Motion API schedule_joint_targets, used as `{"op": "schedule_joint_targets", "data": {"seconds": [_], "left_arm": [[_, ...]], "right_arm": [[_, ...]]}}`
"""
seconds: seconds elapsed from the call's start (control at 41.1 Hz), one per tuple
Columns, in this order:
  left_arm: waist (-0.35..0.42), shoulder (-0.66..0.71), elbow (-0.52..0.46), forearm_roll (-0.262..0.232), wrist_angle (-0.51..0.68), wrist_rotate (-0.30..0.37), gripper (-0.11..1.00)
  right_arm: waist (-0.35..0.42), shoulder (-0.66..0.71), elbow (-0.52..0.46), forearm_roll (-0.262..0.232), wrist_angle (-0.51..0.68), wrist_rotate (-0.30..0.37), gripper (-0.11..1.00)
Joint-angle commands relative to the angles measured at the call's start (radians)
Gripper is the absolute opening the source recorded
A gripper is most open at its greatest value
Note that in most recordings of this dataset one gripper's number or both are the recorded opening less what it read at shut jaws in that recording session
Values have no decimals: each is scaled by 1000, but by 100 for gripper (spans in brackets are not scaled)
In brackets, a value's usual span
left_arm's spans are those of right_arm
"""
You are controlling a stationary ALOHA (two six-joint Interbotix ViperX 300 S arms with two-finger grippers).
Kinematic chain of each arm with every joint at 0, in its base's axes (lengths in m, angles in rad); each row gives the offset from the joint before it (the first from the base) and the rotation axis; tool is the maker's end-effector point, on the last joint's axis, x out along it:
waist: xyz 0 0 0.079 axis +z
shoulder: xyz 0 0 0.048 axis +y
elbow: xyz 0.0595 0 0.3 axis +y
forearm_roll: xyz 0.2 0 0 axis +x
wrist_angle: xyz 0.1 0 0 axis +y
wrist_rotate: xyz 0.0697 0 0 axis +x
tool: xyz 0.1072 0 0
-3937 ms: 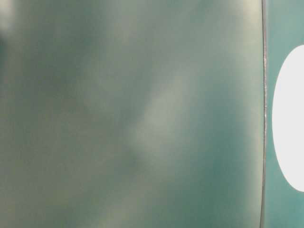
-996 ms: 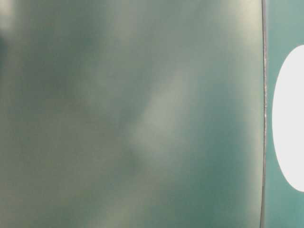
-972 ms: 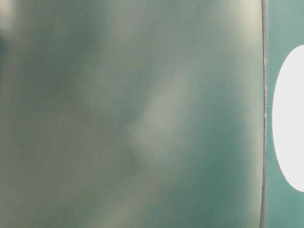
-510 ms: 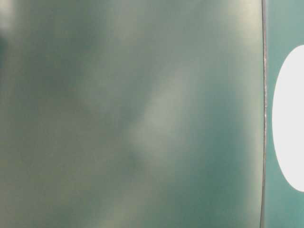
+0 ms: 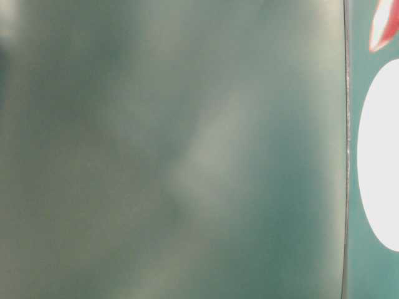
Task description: Scoop the yellow hexagonal prism block from the bowl with a spoon using the right arm.
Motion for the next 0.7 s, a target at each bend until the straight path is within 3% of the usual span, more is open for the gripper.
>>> {"op": "schedule_joint_targets", "data": {"seconds": [0.0,0.243,0.68], "left_arm": [[2,8,-29,2,-21,-2,4],[2,8,-29,3,-29,-2,3],[2,8,-29,2,-31,0,4]], "right_arm": [[-38,-86,-35,0,92,-51,24],[-164,-247,-86,0,356,-166,24],[-371,-305,-156,-21,615,-179,25]]}}
